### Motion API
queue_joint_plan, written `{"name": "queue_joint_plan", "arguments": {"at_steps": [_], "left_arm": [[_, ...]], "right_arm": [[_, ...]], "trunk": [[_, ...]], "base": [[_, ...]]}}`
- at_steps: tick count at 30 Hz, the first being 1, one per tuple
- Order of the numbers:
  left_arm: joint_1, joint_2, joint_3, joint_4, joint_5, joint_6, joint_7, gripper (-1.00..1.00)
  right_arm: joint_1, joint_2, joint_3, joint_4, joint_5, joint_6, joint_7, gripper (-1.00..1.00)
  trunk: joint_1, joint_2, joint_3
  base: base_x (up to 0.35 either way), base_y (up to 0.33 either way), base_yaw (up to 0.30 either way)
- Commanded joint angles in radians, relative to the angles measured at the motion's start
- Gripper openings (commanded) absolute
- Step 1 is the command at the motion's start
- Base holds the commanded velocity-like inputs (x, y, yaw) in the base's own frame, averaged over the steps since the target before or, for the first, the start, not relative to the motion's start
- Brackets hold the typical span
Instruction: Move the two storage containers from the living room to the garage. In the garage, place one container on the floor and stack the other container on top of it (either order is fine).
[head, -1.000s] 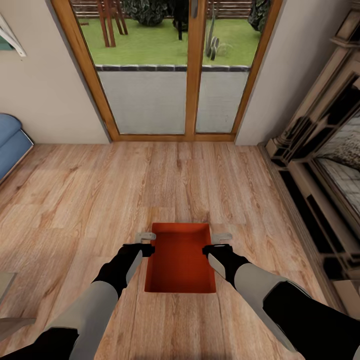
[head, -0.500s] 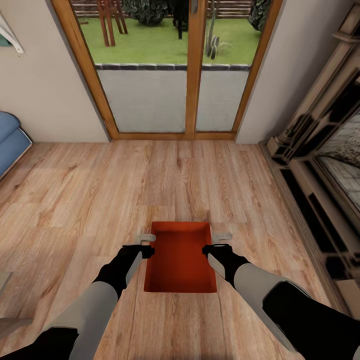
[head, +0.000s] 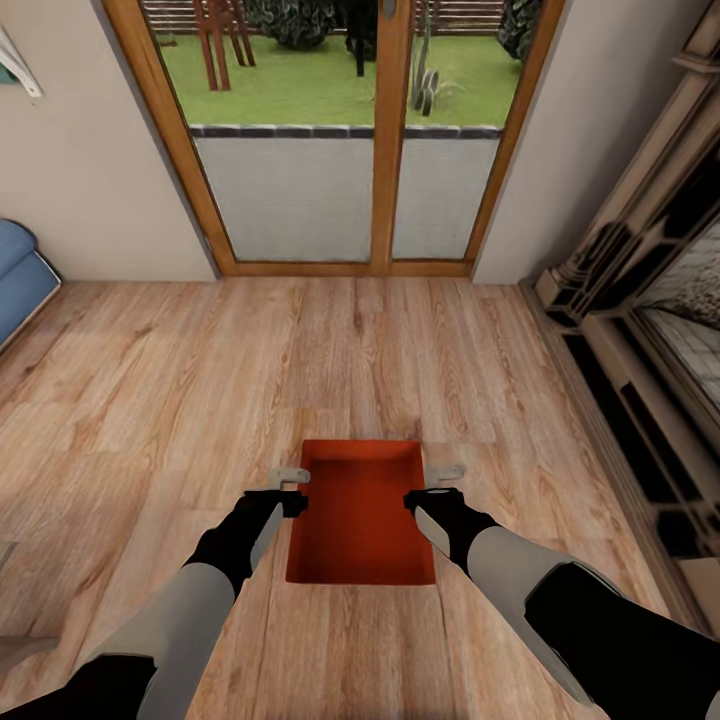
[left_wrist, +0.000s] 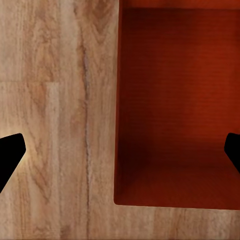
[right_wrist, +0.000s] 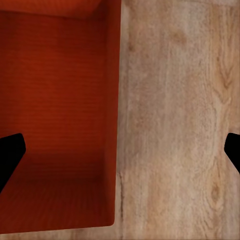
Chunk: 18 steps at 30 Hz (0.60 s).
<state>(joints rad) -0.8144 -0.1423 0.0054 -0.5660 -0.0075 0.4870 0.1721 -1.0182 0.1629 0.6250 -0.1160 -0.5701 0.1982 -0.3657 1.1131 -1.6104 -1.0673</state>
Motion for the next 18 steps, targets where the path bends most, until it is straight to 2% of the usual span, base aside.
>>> {"name": "queue_joint_plan", "arguments": {"at_steps": [1, 18], "left_arm": [[0.0, 0.0, 0.001, -0.002, -0.001, 0.005, 0.003, 1.0], [0.0, -0.002, -0.001, -0.002, 0.0, 0.004, 0.003, 1.0]], "right_arm": [[0.0, -0.001, 0.009, -0.002, -0.005, 0.007, -0.006, 1.0], [0.0, -0.003, 0.008, -0.002, -0.005, 0.007, -0.006, 1.0]], "trunk": [[0.004, -0.008, -0.004], [0.069, -0.127, -0.057]], "base": [[0.0, 0.0, 0.0], [0.0, 0.0, 0.0]]}}
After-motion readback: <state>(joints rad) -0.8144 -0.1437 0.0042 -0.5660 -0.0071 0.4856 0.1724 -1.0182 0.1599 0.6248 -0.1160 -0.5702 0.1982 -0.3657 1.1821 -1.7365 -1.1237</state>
